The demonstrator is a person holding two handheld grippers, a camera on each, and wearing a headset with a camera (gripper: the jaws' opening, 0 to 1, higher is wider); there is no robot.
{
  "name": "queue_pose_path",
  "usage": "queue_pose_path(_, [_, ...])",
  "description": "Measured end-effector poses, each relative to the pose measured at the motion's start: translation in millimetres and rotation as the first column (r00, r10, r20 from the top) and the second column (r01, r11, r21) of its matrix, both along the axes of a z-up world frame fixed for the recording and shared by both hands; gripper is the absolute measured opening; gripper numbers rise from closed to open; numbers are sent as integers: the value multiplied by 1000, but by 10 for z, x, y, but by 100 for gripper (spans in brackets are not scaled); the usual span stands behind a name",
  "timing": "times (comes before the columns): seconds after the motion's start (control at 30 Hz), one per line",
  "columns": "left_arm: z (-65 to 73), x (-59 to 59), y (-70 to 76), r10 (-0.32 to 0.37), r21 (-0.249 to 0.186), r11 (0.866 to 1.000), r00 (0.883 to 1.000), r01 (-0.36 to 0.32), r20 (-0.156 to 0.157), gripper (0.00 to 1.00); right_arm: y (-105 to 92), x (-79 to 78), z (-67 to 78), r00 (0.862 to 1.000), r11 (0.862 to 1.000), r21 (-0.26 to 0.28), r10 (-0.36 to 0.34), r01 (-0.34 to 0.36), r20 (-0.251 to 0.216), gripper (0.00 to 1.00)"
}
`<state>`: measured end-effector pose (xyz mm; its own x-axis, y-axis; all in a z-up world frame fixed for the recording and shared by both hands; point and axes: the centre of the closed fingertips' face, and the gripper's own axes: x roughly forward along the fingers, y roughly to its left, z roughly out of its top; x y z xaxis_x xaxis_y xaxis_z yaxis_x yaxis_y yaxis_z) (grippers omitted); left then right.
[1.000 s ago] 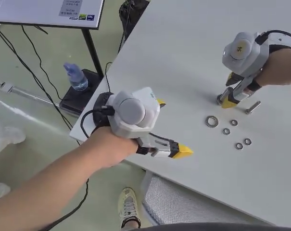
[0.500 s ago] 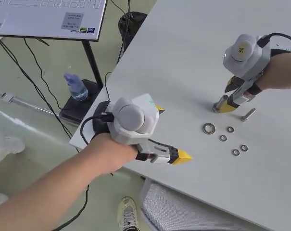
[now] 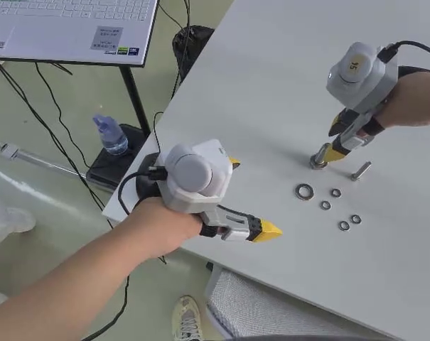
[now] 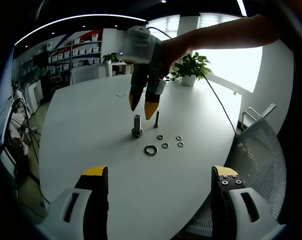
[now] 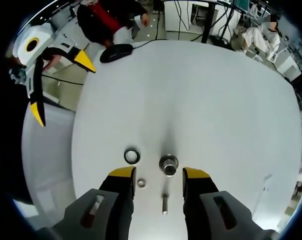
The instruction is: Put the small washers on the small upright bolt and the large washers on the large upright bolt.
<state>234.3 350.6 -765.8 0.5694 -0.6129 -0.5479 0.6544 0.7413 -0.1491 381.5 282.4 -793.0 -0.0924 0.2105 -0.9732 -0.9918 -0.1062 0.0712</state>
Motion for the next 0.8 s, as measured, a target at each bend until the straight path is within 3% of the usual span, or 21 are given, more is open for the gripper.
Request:
queue_pose_path(0.3, [39,-4,4,13,-1,1000,1000,-13,10,85,-43,-49,11,1000,1000,-8,0,0,4,37])
queue_pose_path(0.8, [40,-113,-13,15,3,1000,1000,-15,11,84,-86,-417,-46,1000,1000,-9,16,-16,0,36])
